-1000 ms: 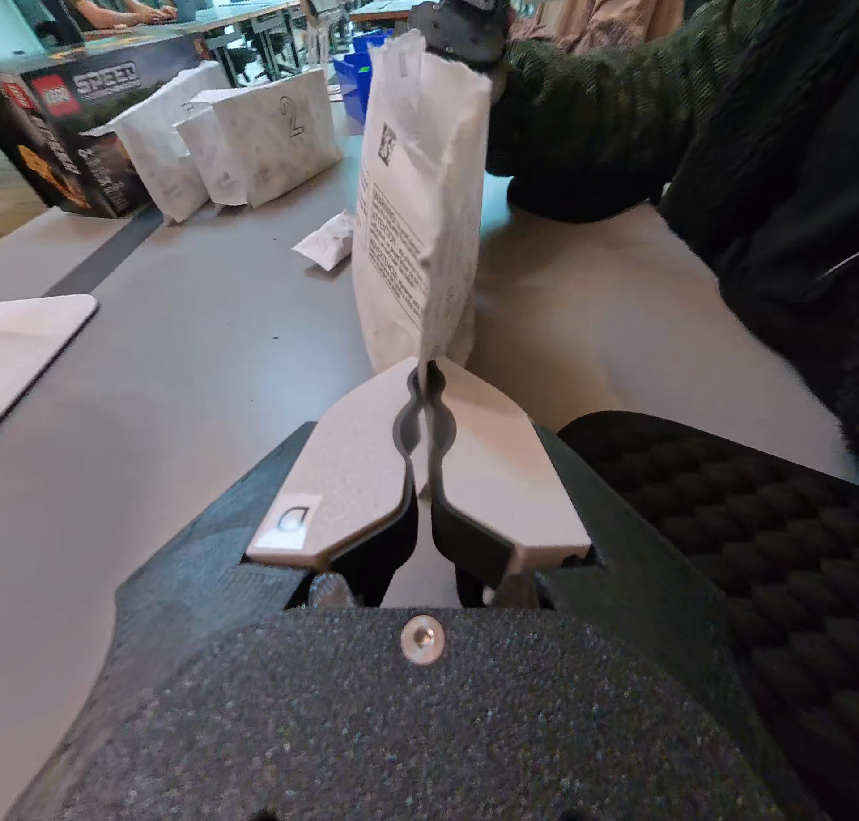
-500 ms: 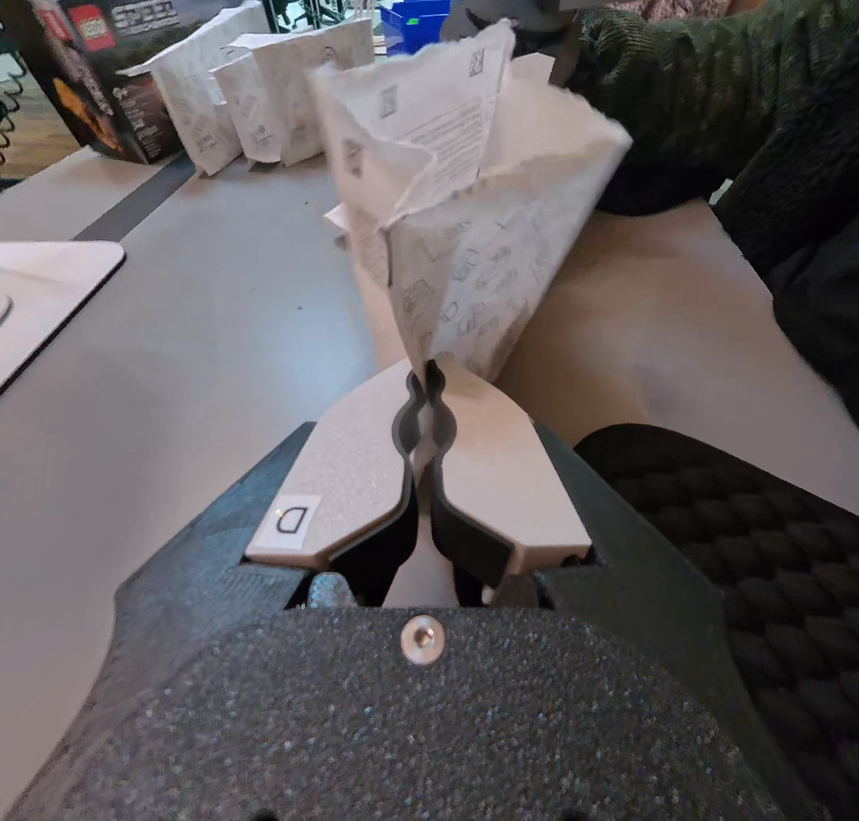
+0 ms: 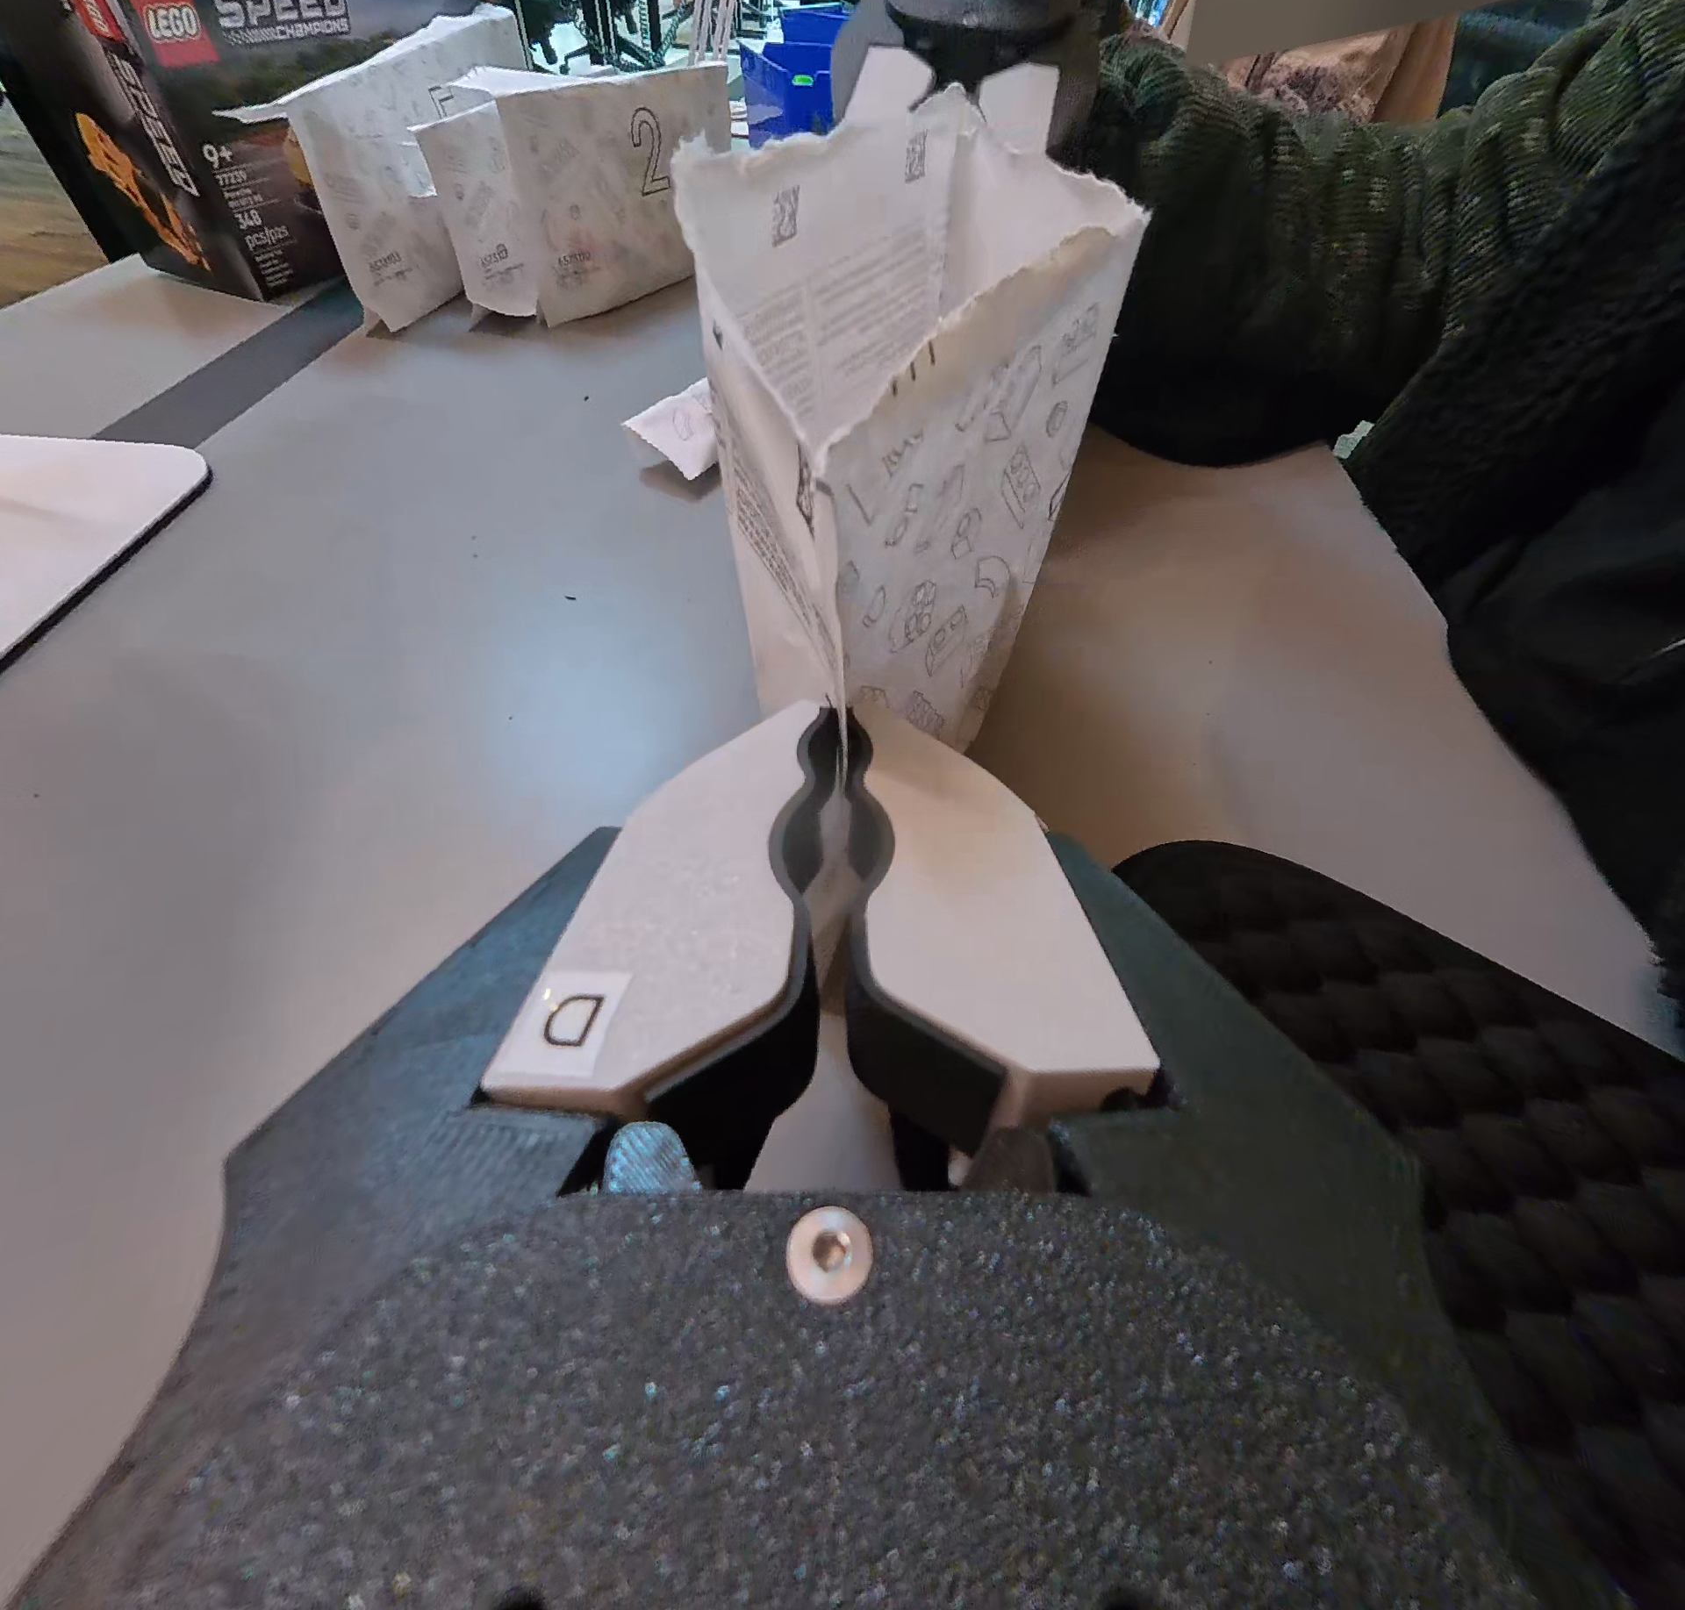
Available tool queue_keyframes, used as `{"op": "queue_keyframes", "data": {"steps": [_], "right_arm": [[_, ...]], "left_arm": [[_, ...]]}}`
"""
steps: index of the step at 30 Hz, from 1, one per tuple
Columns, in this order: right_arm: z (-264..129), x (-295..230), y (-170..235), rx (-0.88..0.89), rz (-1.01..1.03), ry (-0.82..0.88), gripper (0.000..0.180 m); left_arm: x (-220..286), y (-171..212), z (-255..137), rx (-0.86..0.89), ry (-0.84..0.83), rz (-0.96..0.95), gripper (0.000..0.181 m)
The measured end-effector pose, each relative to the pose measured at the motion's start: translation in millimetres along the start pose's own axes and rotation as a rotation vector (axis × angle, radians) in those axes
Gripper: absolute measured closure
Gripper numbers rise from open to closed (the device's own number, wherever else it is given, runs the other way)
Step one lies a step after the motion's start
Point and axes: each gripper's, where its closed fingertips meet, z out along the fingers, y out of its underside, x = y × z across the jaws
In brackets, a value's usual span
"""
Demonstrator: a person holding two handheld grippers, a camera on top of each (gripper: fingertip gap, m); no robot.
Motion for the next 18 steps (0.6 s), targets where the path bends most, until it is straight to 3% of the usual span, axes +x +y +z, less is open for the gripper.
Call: {"op": "queue_keyframes", "data": {"steps": [3,6,12,13,15,18], "right_arm": [[-29,40,10,-0.027,0.068,0.177,0.149],[-42,78,40,-0.189,0.133,0.321,0.144],[-19,88,93,-0.502,0.297,0.192,0.123],[-15,90,99,-0.531,0.293,0.192,0.126],[-9,94,102,-0.548,0.246,0.212,0.150],[-11,92,84,-0.510,0.141,0.248,0.154]], "left_arm": [[0,0,0,0.007,0.009,-0.012,0.181],[1,0,0,0.011,0.018,-0.018,0.181],[2,-1,1,0.009,0.023,-0.011,0.180],[3,-1,1,0.007,0.024,-0.008,0.180],[3,0,0,0.008,0.027,-0.008,0.180],[2,0,-1,0.014,0.024,-0.017,0.181]]}}
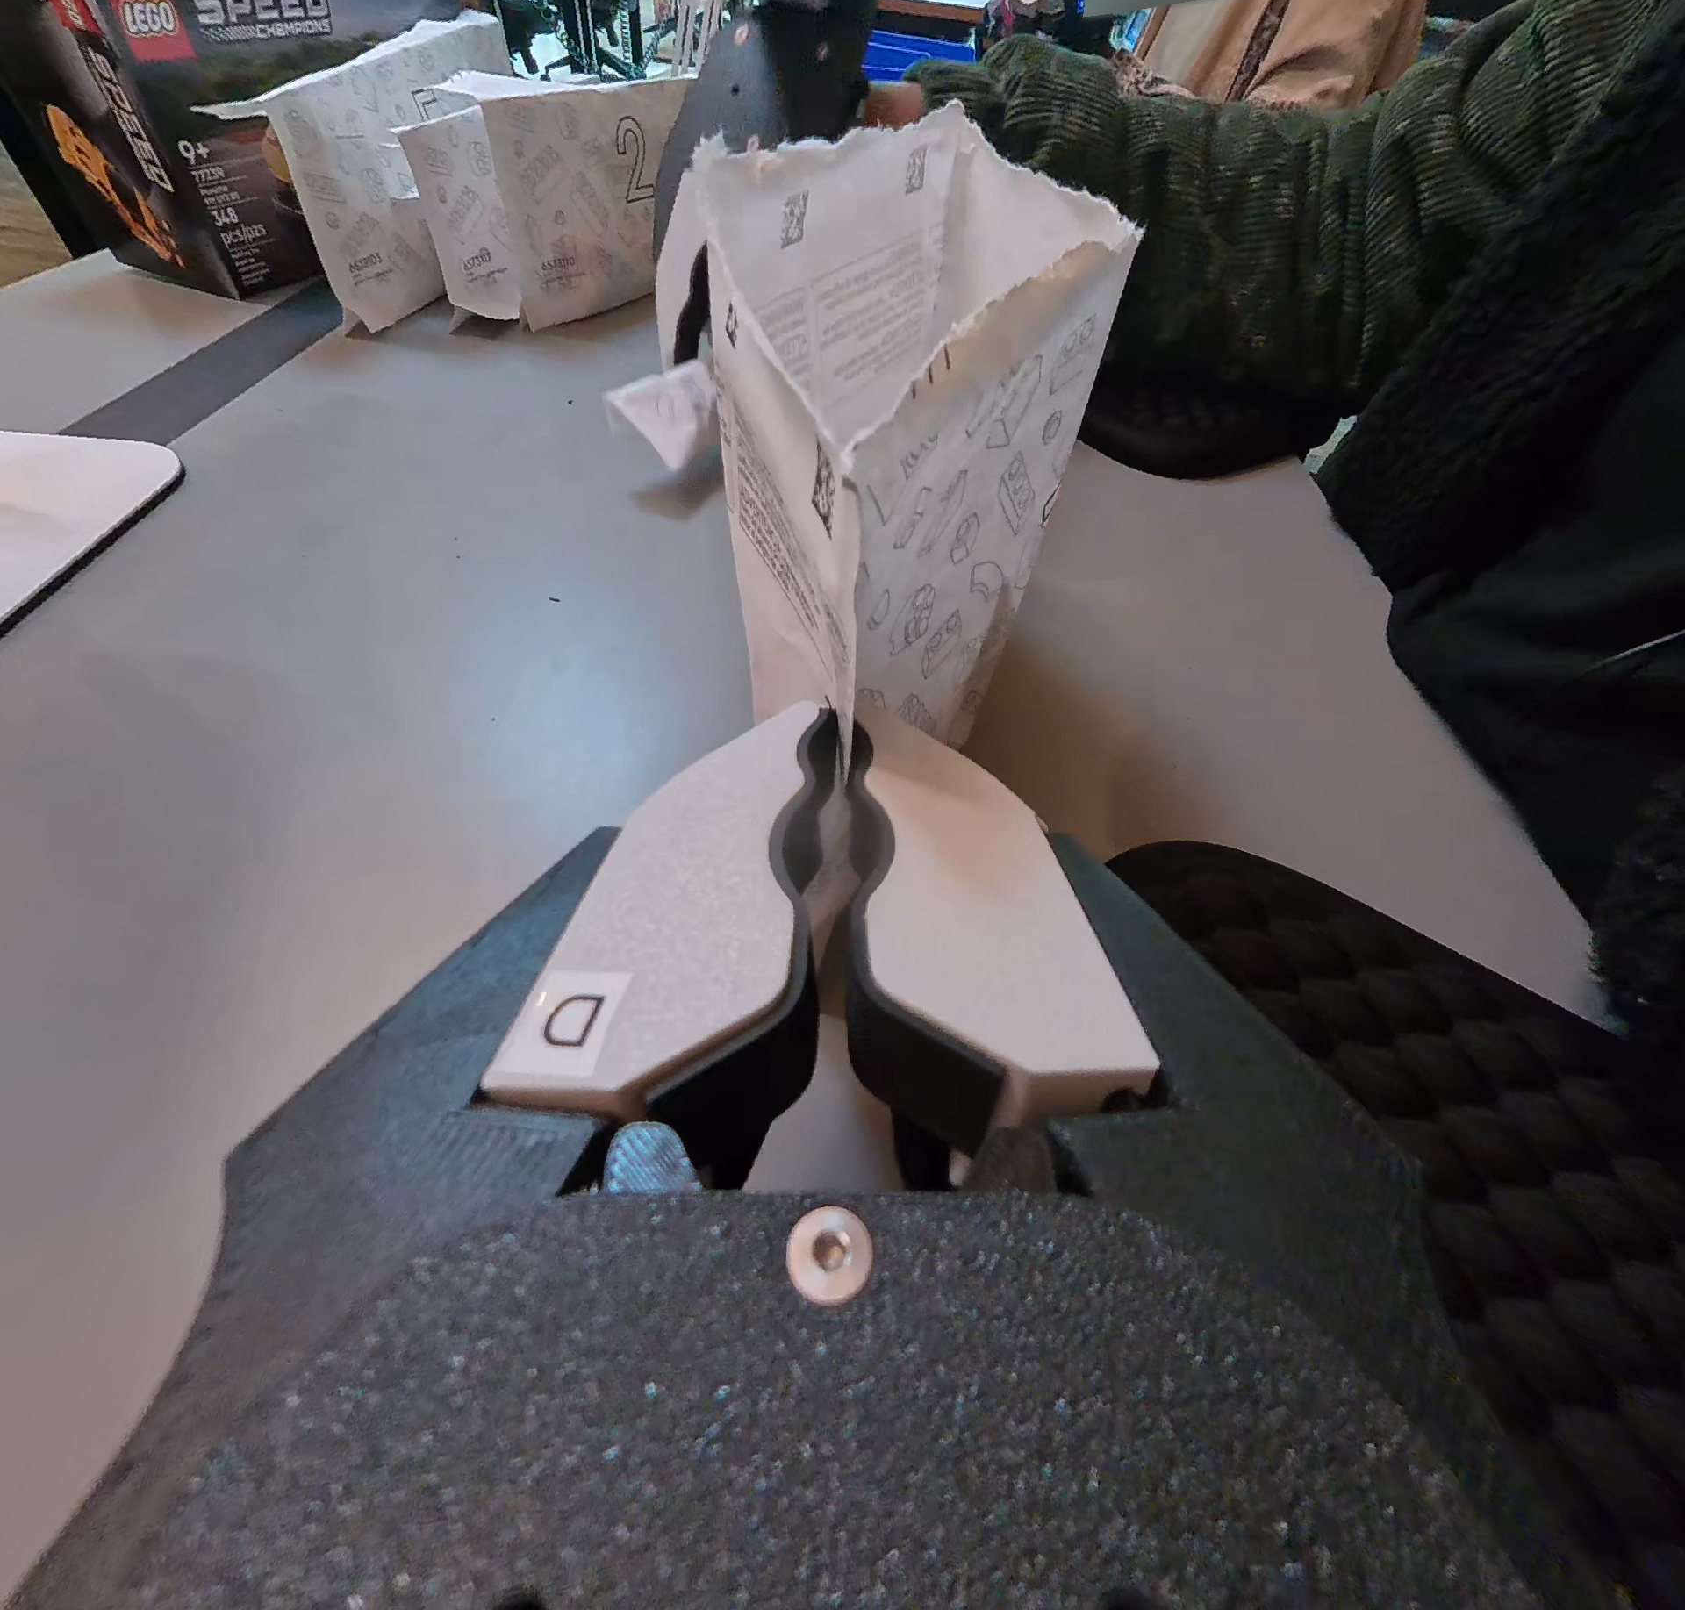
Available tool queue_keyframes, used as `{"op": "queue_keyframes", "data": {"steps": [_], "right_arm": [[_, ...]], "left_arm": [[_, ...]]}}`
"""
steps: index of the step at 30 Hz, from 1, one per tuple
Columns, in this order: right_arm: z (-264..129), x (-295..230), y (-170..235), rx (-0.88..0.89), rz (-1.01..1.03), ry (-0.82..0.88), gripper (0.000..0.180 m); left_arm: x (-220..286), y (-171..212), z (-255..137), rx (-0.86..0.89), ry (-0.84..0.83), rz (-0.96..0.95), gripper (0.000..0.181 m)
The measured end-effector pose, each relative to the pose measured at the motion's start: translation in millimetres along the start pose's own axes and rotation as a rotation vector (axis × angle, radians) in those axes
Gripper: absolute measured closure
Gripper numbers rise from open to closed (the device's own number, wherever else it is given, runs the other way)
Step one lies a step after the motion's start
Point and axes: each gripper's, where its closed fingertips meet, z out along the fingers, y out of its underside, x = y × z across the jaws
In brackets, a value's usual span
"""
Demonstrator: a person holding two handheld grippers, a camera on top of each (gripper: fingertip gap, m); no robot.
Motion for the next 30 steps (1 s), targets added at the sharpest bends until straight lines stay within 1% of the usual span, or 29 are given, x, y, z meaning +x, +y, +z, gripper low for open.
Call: {"op": "queue_keyframes", "data": {"steps": [4,6,7,9,12,15,18,21,22,26,30], "right_arm": [[-53,-16,-68,0.211,-0.115,0.120,0.154],[-78,-38,-107,0.298,-0.190,0.132,0.154],[-86,-52,-122,0.314,-0.225,0.115,0.154],[-90,-75,-147,0.310,-0.280,0.108,0.154],[-76,-100,-165,0.249,-0.339,0.092,0.153],[-63,-118,-172,0.238,-0.355,0.051,0.151],[-56,-120,-174,0.244,-0.337,0.058,0.143],[-56,-122,-169,0.260,-0.321,0.040,0.135],[-58,-123,-167,0.273,-0.313,0.031,0.135],[-68,-119,-151,0.314,-0.262,-0.010,0.132],[-71,-115,-123,0.309,-0.231,-0.045,0.118]], "left_arm": [[-1,-1,1,0.010,0.003,-0.010,0.181],[-2,-1,1,0.014,0.003,-0.018,0.181],[-2,-1,1,0.013,0.001,-0.019,0.181],[-2,-1,1,0.009,-0.007,-0.013,0.181],[-2,-1,2,0.007,-0.015,-0.012,0.181],[-3,-1,3,0.003,-0.028,-0.001,0.181],[-2,-1,3,0.003,-0.025,-0.001,0.181],[-1,-1,3,0.003,-0.023,-0.002,0.180],[-1,-1,4,0.002,-0.019,-0.002,0.180],[-1,-1,4,0.004,-0.023,-0.002,0.180],[-2,-1,3,0.007,-0.023,-0.005,0.181]]}}
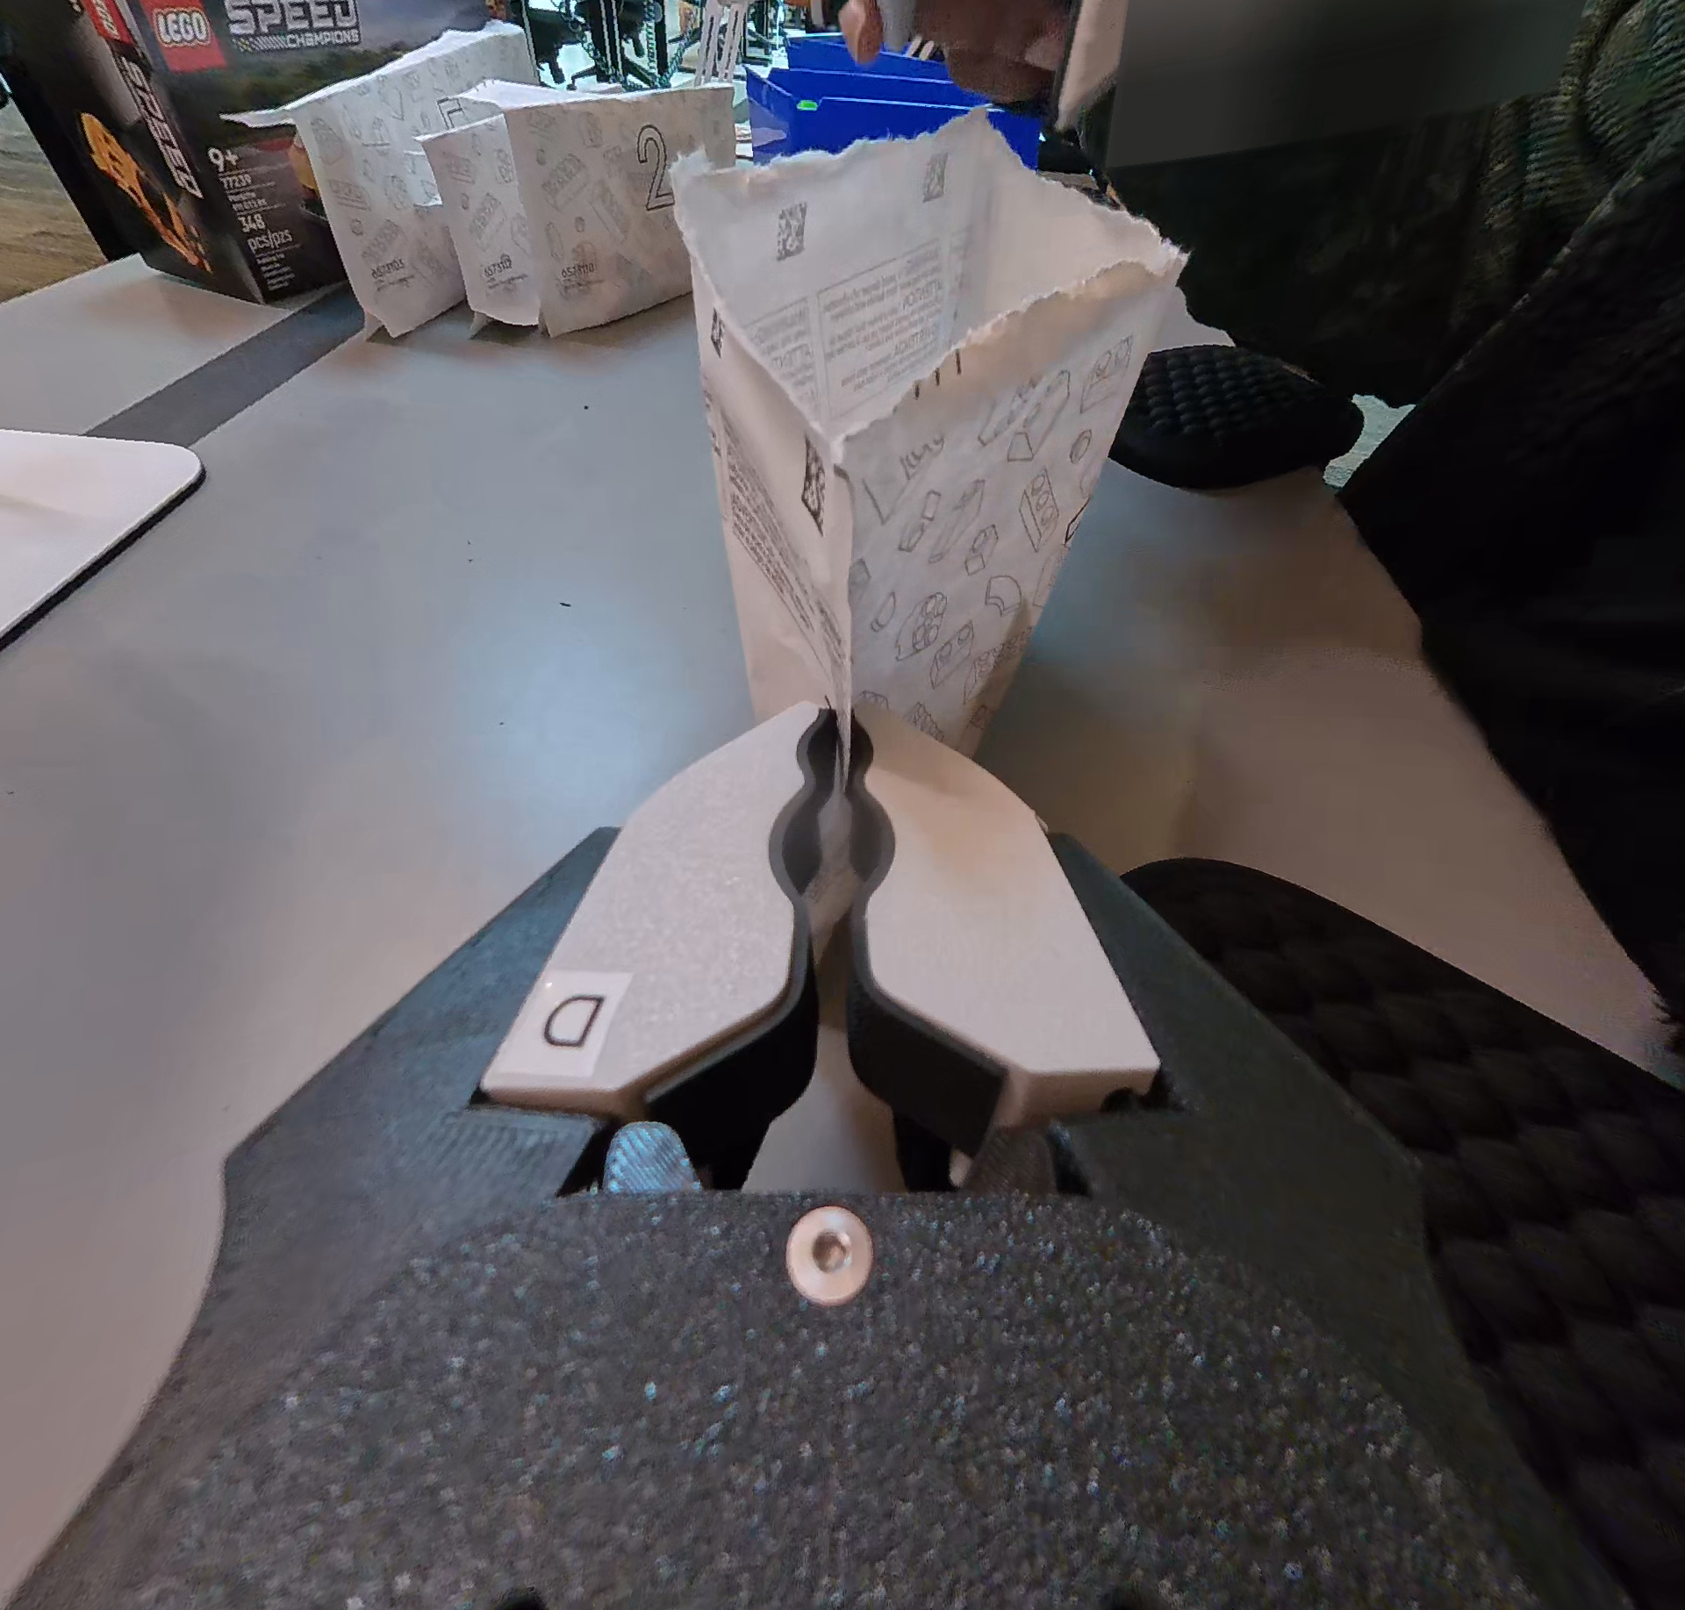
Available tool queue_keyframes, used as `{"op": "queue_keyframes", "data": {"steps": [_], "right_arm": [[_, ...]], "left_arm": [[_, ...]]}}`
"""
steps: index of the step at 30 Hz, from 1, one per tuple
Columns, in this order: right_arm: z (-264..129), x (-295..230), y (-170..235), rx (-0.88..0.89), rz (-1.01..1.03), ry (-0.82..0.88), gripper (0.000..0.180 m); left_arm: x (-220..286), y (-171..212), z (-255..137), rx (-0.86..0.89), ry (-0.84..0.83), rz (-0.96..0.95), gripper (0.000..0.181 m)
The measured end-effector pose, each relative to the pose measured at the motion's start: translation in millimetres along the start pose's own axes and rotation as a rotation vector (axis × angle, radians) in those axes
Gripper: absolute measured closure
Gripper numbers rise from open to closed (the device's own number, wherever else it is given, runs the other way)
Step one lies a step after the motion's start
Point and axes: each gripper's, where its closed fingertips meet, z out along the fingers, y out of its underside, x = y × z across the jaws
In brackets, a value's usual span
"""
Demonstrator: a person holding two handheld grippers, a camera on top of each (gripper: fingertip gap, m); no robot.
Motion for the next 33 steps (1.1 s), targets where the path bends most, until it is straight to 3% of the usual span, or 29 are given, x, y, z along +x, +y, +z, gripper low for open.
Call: {"op": "queue_keyframes", "data": {"steps": [3,6,8,10,11,18,24,28,30,33], "right_arm": [[3,-4,28,-0.036,0.033,-0.023,0.107],[22,-11,53,-0.052,0.064,-0.046,0.112],[40,-18,65,-0.057,0.061,-0.071,0.123],[50,-19,72,-0.049,0.039,-0.060,0.174],[51,-19,73,-0.034,0.035,-0.075,0.180],[31,-16,60,0.122,0.136,-0.199,0.179],[46,-14,76,0.071,0.192,-0.174,0.178],[54,-16,86,0.033,0.218,-0.170,0.128],[63,-19,91,-0.003,0.237,-0.164,0.116],[80,-33,106,-0.112,0.202,-0.183,0.154]], "left_arm": [[-1,0,0,0.005,-0.001,-0.003,0.180],[0,0,0,0.011,0.001,0.001,0.180],[-2,0,0,0.017,-0.006,0.000,0.181],[-1,0,-2,0.013,0.008,-0.009,0.181],[-5,1,-4,0.007,-0.009,-0.011,0.181],[-12,-1,-8,0.011,0.011,-0.120,0.180],[-20,2,-6,0.025,0.006,-0.265,0.180],[-27,4,-11,0.037,-0.027,-0.276,0.181],[-28,3,-9,0.046,-0.027,-0.286,0.181],[-27,1,-9,0.058,-0.022,-0.284,0.181]]}}
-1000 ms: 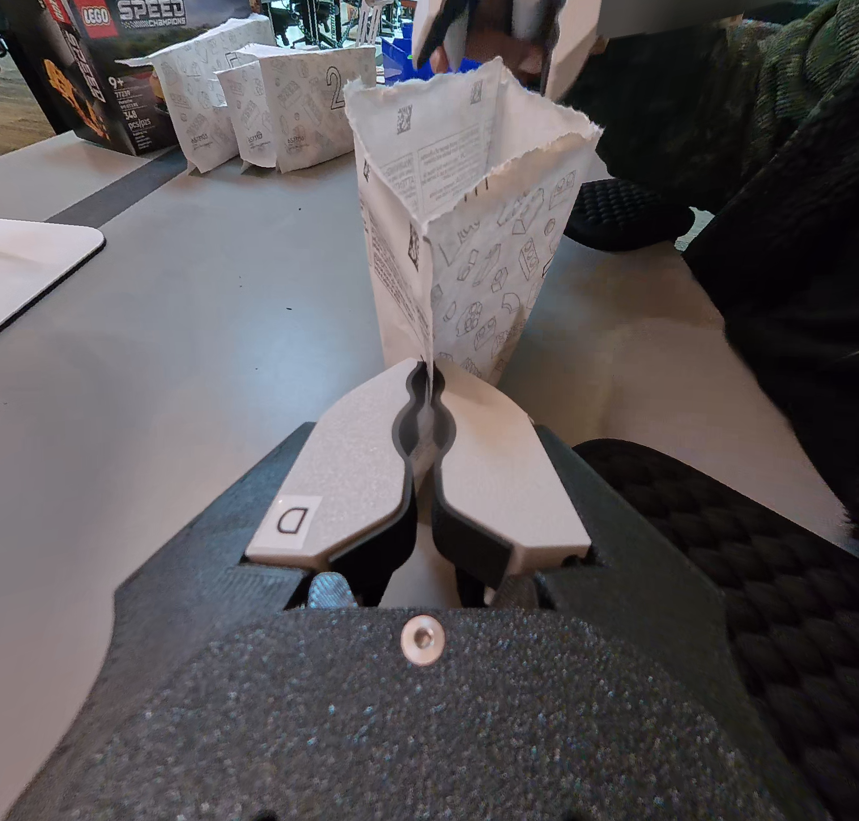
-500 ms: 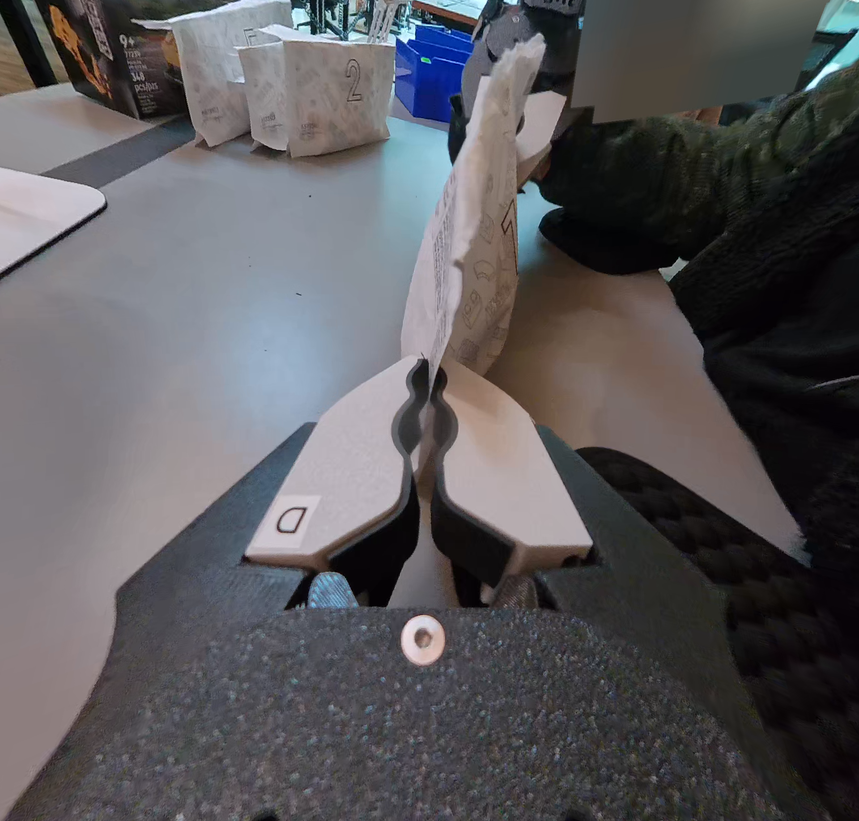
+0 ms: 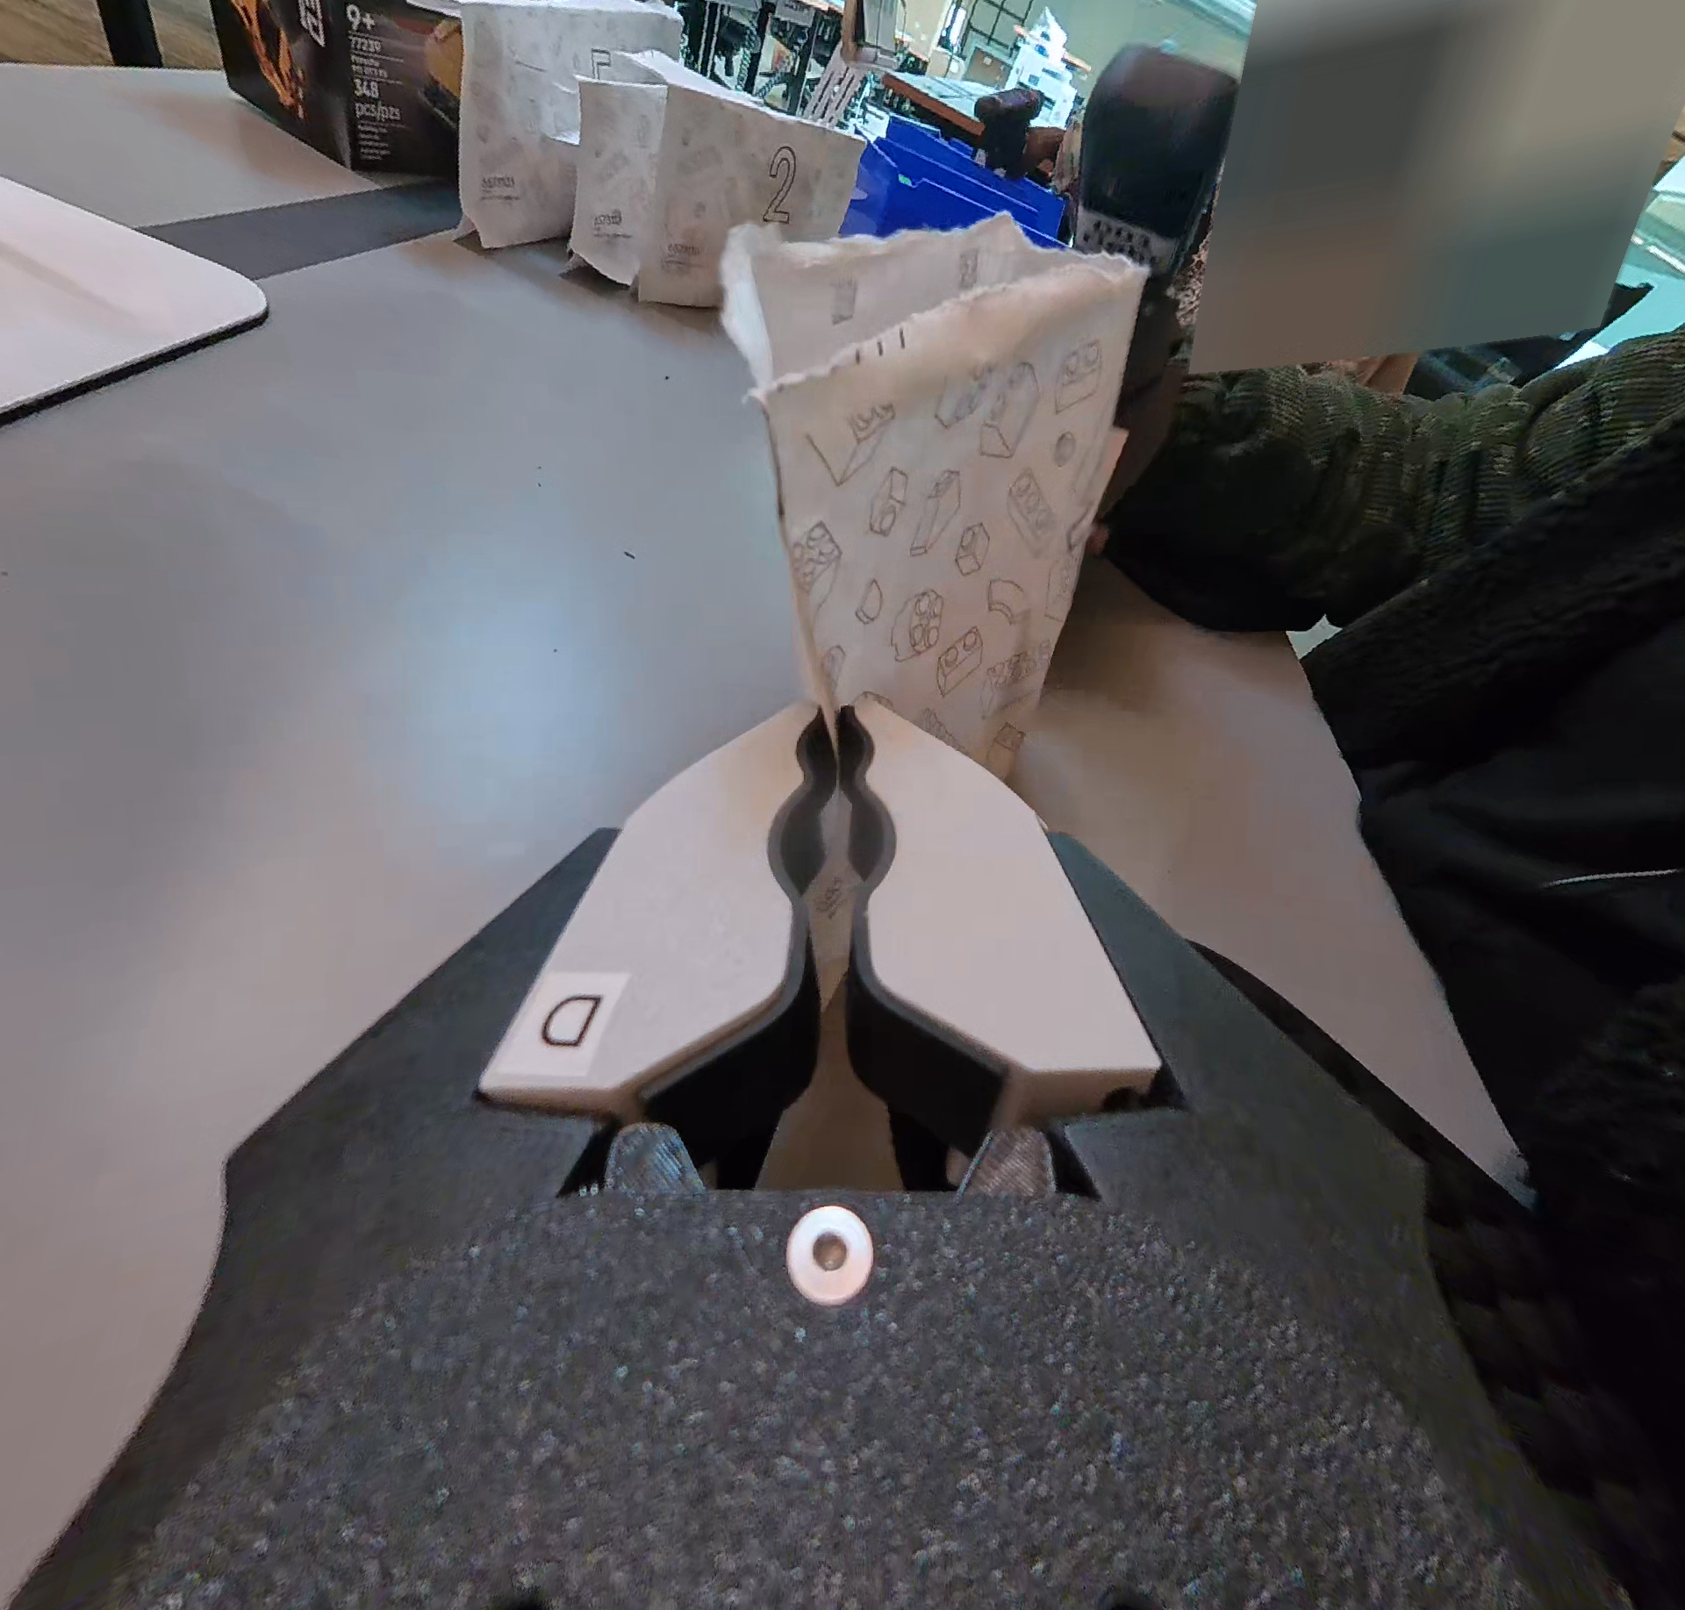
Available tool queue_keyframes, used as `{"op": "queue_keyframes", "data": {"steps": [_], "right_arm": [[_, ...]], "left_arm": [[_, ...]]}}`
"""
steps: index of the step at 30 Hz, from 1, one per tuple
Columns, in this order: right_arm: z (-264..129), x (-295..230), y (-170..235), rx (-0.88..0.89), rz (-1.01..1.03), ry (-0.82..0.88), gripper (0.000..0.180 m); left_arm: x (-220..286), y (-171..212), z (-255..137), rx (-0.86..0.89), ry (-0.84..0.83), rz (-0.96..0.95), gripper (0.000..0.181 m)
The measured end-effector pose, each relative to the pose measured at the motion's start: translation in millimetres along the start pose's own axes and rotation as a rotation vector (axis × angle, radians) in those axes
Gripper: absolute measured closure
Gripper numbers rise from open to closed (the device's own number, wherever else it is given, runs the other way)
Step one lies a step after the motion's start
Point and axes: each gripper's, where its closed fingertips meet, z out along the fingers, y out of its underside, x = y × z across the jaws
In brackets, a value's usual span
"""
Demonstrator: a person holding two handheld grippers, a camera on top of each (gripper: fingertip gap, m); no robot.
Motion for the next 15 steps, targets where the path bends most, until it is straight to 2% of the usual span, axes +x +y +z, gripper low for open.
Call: {"op": "queue_keyframes", "data": {"steps": [2,7,12,15], "right_arm": [[0,-7,0,0.011,-0.029,-0.045,0.177],[-26,-7,-8,0.083,-0.079,-0.115,0.179],[-27,-8,-2,0.076,-0.084,-0.126,0.179],[-26,-1,2,0.071,-0.100,-0.075,0.179]], "left_arm": [[-4,-1,-5,-0.004,-0.020,0.011,0.181],[0,3,-5,-0.062,0.013,-0.003,0.181],[4,5,-1,-0.081,0.021,0.011,0.180],[11,4,1,-0.081,0.024,0.068,0.180]]}}
